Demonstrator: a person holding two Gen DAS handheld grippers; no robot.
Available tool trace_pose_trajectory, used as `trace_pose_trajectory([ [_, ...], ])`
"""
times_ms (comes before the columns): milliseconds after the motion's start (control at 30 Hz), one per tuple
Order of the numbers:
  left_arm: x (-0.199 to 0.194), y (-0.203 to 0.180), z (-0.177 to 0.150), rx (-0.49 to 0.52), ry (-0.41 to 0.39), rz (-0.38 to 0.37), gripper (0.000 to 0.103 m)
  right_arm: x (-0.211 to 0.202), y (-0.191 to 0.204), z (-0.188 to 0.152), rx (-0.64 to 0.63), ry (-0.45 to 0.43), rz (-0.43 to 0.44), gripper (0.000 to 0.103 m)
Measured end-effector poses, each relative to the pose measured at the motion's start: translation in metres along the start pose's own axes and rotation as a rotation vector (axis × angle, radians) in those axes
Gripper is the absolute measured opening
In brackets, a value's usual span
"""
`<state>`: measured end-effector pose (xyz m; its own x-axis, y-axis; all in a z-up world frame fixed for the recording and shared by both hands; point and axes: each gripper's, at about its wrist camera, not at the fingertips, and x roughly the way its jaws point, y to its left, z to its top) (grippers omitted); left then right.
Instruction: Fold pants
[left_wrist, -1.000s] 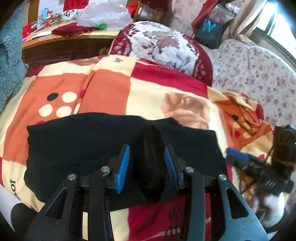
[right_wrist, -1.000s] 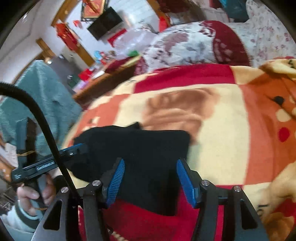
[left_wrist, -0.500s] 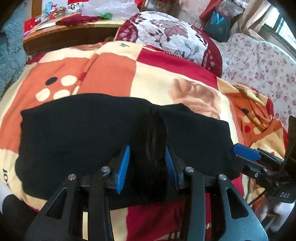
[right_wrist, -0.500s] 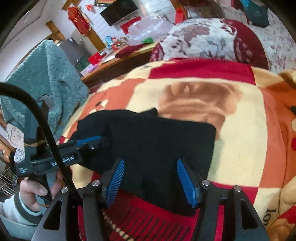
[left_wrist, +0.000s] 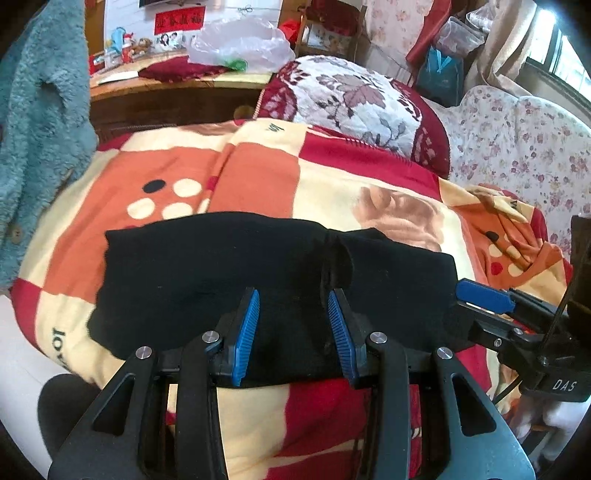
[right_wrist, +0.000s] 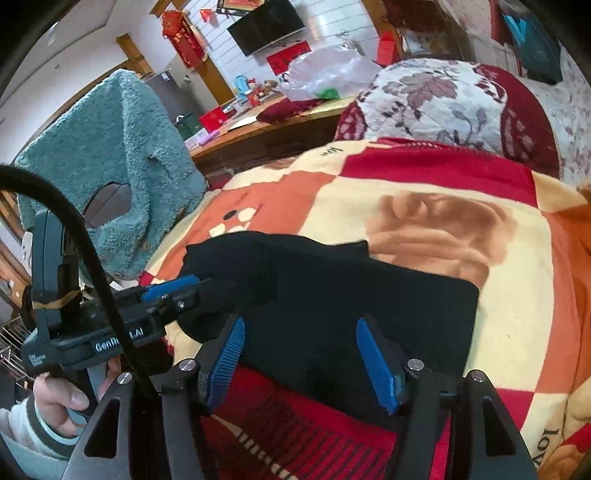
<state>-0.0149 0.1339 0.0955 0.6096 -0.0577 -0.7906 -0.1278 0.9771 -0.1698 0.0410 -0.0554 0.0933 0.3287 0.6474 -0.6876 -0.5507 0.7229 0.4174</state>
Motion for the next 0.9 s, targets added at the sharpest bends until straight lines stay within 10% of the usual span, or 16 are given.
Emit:
trace_pose_trajectory([
  [567, -0.024, 0.05, -0.009, -0.108, -0.045, 0.077, 0.038, 0.029, 0.046, 0.021, -0.079, 0.053, 0.055, 0.065],
  [900, -0.038, 0.11, -0.03, -0.336, -0.037, 0.099, 0.038, 0.058, 0.068, 0.035, -0.11, 0.086, 0.093, 0.065],
])
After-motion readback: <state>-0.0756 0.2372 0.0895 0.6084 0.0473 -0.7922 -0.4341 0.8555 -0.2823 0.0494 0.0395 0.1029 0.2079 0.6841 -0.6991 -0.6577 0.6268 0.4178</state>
